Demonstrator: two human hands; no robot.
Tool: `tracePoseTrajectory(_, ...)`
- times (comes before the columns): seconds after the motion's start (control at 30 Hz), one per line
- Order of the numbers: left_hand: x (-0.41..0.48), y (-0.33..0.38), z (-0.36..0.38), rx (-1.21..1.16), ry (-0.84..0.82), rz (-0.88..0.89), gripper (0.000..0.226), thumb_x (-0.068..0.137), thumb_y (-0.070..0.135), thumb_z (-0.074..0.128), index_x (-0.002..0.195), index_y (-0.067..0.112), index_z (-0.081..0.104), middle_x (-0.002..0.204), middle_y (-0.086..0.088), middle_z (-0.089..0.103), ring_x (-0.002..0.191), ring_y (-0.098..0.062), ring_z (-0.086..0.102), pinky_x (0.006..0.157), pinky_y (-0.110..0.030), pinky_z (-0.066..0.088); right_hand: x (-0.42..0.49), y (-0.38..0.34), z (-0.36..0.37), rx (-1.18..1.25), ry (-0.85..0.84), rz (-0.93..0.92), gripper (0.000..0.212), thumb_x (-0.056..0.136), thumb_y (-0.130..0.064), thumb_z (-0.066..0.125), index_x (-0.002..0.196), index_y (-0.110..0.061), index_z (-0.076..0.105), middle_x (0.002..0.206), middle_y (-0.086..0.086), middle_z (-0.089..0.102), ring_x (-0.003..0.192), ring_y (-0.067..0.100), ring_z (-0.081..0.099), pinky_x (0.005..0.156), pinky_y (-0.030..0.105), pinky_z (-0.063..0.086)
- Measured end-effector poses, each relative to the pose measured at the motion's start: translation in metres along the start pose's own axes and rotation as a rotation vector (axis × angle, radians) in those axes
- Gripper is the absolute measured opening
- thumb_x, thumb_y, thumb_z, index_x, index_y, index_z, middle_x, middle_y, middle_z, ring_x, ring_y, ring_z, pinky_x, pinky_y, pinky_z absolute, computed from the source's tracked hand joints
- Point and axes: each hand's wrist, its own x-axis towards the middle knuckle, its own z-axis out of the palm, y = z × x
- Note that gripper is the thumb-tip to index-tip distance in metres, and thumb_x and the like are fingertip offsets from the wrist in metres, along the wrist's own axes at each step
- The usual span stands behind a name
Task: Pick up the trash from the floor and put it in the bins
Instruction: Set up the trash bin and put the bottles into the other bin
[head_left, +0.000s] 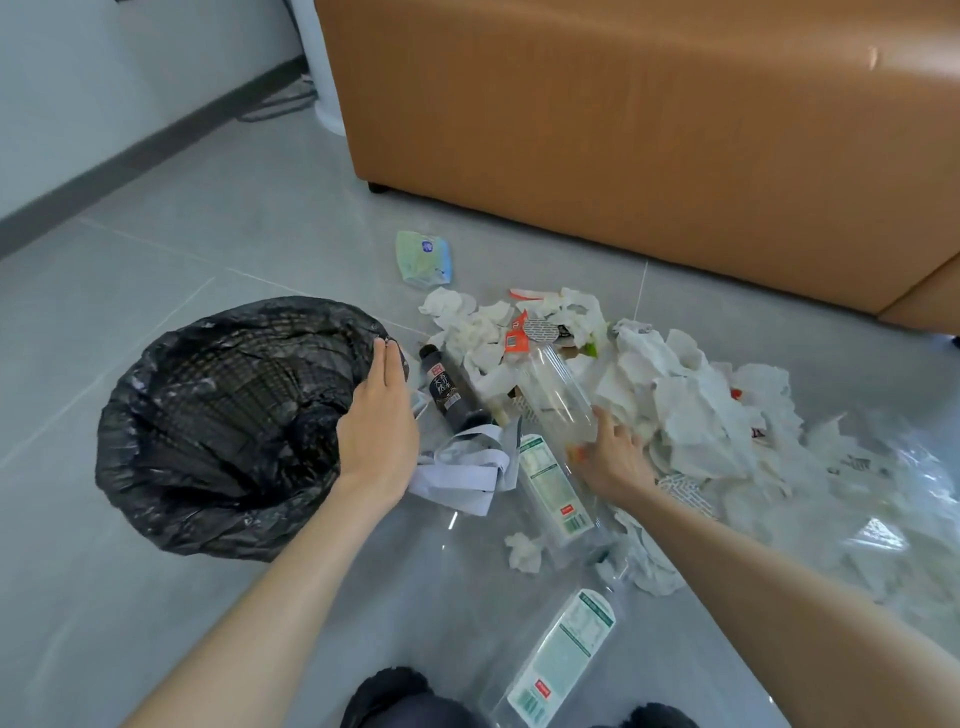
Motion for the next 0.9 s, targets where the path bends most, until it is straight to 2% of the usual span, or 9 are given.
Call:
tracePoseTrajectory(0.13, -0.006, -0.007, 0.006, 0.065, 0.030, 0.070, 0.076, 0.091, 0.001, 0.047, 0.151, 0.011, 0.001, 0.160, 0.002, -0.007, 0.123, -0.019, 0.047, 0.065, -0.023, 0.040, 0.001, 0.005, 0.016, 0.063, 0.003, -0.006, 0.065, 0.092, -0.032, 0.045, 0.144, -0.032, 0.005, 0.143, 0.020, 0.034, 0.126, 0.040, 0.039, 0.091, 0.051, 0.042)
tracePoseTrajectory(0.27, -0.004, -0.007, 0.008, 0.053, 0.021, 0.088, 0.078, 0.091, 0.000, 0.048, 0.151, 0.011, 0.000, 0.160, 0.001, -0.009, 0.123, -0.019, 0.048, 0.068, -0.023, 0.043, 0.013, 0.020, 0.028, 0.183, -0.055, -0.012, 0.073, 0.086, -0.037, 0.051, 0.136, -0.048, 0.000, 0.108, 0.017, 0.060, 0.089, 0.033, 0.060, 0.079, 0.048, 0.052)
tracePoseTrajectory(0.4, -0.004, -0.007, 0.005, 0.004, -0.025, 0.104, 0.079, 0.090, -0.004, 0.046, 0.151, 0.011, -0.002, 0.159, 0.003, -0.012, 0.125, -0.020, 0.047, 0.076, -0.025, 0.045, -0.003, 0.017, 0.024, 0.258, -0.025, -0.034, 0.064, 0.089, -0.039, 0.055, 0.134, -0.042, 0.009, 0.117, 0.012, 0.051, 0.091, 0.030, 0.057, 0.074, 0.040, 0.049)
tracePoseTrajectory(0.5, -0.007, -0.011, 0.000, -0.026, -0.056, 0.104, 0.083, 0.088, -0.006, 0.048, 0.151, 0.012, -0.002, 0.158, 0.006, -0.015, 0.117, -0.020, 0.052, 0.066, -0.021, 0.038, -0.010, 0.012, 0.022, 0.351, -0.004, -0.037, 0.065, 0.092, -0.021, 0.056, 0.141, -0.025, 0.013, 0.115, 0.013, 0.050, 0.088, 0.023, 0.052, 0.064, 0.029, 0.042)
tracePoseTrajectory(0.57, -0.009, -0.013, -0.002, -0.054, -0.079, 0.105, 0.081, 0.089, -0.007, 0.046, 0.151, 0.013, -0.002, 0.158, 0.007, -0.014, 0.111, -0.021, 0.054, 0.063, -0.023, 0.037, -0.010, 0.010, 0.020, 0.379, 0.021, -0.036, 0.065, 0.090, -0.010, 0.056, 0.142, -0.016, 0.017, 0.112, 0.014, 0.055, 0.087, 0.024, 0.053, 0.067, 0.031, 0.046)
tracePoseTrajectory(0.63, -0.012, -0.016, -0.005, -0.100, -0.088, 0.108, 0.077, 0.091, -0.004, 0.044, 0.152, 0.014, 0.000, 0.159, 0.008, -0.012, 0.116, -0.022, 0.052, 0.064, -0.024, 0.040, -0.012, 0.005, 0.016, 0.359, 0.030, -0.051, 0.064, 0.090, -0.011, 0.054, 0.142, -0.011, 0.016, 0.106, 0.013, 0.059, 0.087, 0.030, 0.057, 0.071, 0.039, 0.048)
tracePoseTrajectory(0.73, -0.018, -0.019, -0.015, -0.124, -0.056, 0.119, 0.070, 0.097, 0.012, 0.046, 0.152, 0.015, 0.003, 0.159, 0.005, -0.009, 0.132, -0.022, 0.040, 0.082, -0.029, 0.049, -0.016, -0.009, -0.006, 0.368, 0.043, -0.060, 0.061, 0.095, -0.018, 0.048, 0.144, -0.008, 0.014, 0.091, 0.009, 0.057, 0.077, 0.027, 0.055, 0.063, 0.035, 0.042)
tracePoseTrajectory(0.83, -0.026, -0.027, -0.030, -0.113, -0.046, 0.094, 0.072, 0.096, 0.030, 0.049, 0.152, 0.016, 0.006, 0.160, 0.000, 0.002, 0.140, -0.022, 0.030, 0.104, -0.035, 0.038, -0.026, -0.028, -0.038, 0.426, 0.074, -0.121, 0.059, 0.096, -0.021, 0.048, 0.144, -0.012, 0.015, 0.076, 0.003, 0.053, 0.067, 0.024, 0.053, 0.066, 0.041, 0.047)
tracePoseTrajectory(0.9, -0.032, -0.036, -0.040, -0.096, -0.025, 0.082, 0.078, 0.091, 0.041, 0.053, 0.151, 0.016, 0.010, 0.158, -0.003, 0.017, 0.139, -0.022, 0.031, 0.108, -0.035, 0.035, -0.037, -0.041, -0.061, 0.438, 0.089, -0.201, 0.054, 0.097, -0.024, 0.048, 0.140, -0.018, 0.018, 0.073, 0.003, 0.051, 0.055, 0.020, 0.048, 0.055, 0.037, 0.044)
